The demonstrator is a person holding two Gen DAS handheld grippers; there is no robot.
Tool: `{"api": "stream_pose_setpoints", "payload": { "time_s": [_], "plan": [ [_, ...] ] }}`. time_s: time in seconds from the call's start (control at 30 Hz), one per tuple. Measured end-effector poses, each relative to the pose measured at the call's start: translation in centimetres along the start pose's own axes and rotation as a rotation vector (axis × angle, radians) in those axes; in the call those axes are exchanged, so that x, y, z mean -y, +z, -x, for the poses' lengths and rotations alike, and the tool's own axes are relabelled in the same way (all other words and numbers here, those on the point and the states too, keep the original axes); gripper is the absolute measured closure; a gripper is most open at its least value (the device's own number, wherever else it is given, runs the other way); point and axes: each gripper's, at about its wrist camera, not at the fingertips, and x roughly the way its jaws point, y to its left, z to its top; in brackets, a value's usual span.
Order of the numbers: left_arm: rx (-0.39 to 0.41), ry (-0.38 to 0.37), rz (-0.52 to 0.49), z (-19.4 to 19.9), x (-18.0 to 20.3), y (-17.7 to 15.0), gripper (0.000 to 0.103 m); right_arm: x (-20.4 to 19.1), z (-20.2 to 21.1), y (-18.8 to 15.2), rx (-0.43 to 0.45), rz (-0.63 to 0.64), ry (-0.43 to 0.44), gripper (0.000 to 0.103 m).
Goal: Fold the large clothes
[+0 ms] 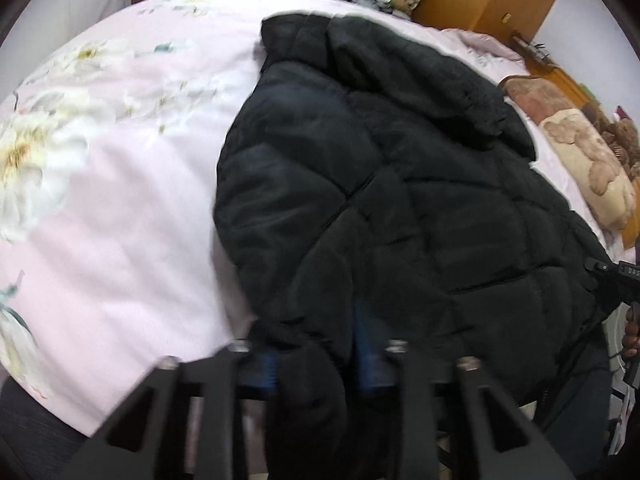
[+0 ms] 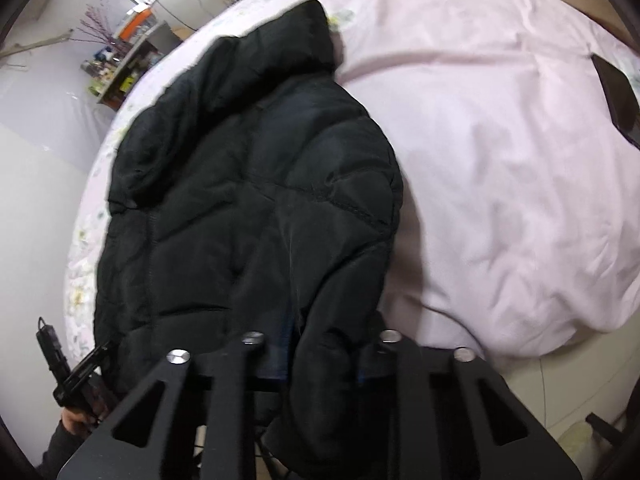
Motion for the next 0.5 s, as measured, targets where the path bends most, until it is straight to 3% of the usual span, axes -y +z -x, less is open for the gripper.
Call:
{"api": "stream_pose_setpoints", "payload": {
  "time_s": [0.33, 0.5],
  "plan": [
    [0.242, -0.097, 0.028, 10.2, -0.7, 3.8, 0.088, -4.6, 6.4, 1.2, 0.143, 0.085, 0.098, 0.090],
    [0.264, -0.124, 0.041, 12.7, -1.3, 2.9, 0.088, -4.2, 8.0, 0.2, 0.149, 0.075, 0.142, 0.090]
  ]
}}
